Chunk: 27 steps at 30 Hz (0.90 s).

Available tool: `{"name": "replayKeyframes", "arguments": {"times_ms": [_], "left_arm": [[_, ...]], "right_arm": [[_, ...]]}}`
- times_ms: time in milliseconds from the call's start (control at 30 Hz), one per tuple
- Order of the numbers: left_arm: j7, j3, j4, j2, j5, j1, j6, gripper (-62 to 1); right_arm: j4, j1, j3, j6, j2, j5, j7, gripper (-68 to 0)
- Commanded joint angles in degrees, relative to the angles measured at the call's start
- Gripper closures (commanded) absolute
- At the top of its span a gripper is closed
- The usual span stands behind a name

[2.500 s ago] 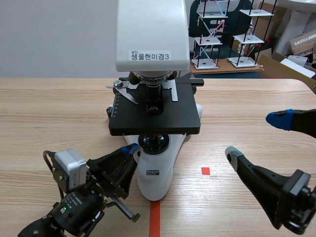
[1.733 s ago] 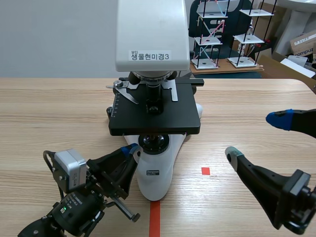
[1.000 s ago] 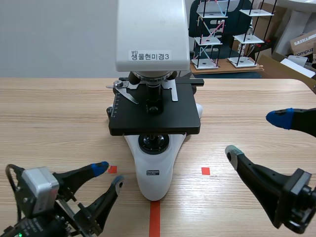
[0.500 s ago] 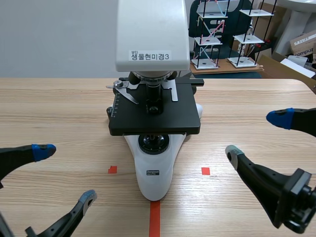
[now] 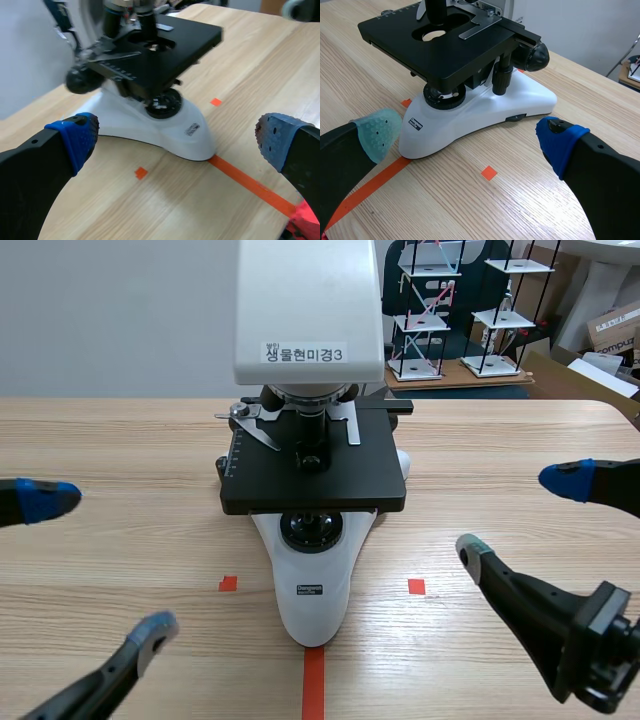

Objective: Return to the home posture

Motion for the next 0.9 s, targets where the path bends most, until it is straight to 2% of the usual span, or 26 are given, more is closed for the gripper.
{"name": "replayKeyframes", "arguments": {"times_ms": [0, 167, 333, 867], "left_arm": [[0.07, -0.26, -0.15, -0.55, -1.51, -0.31, -0.04, -62.3], [0.7, -0.44, -0.15, -1.79, -2.47, -0.48, 2.75, -62.3], [2.86, -0.46, -0.17, -1.77, -2.47, -1.44, 2.71, -62.3], [3.04, -0.46, -0.17, -1.75, -2.45, -1.4, 2.71, -62.3]], "right_arm": [[0.5, 0.07, 0.48, 0.0, 0.15, 0.66, 1.31, -59.1], [0.5, 0.07, 0.48, 0.0, 0.15, 0.66, 1.31, -59.1], [0.5, 0.07, 0.48, 0.0, 0.15, 0.68, 1.73, -59.1], [0.5, 0.07, 0.48, 0.0, 0.15, 0.66, 1.7, -59.1]]}}
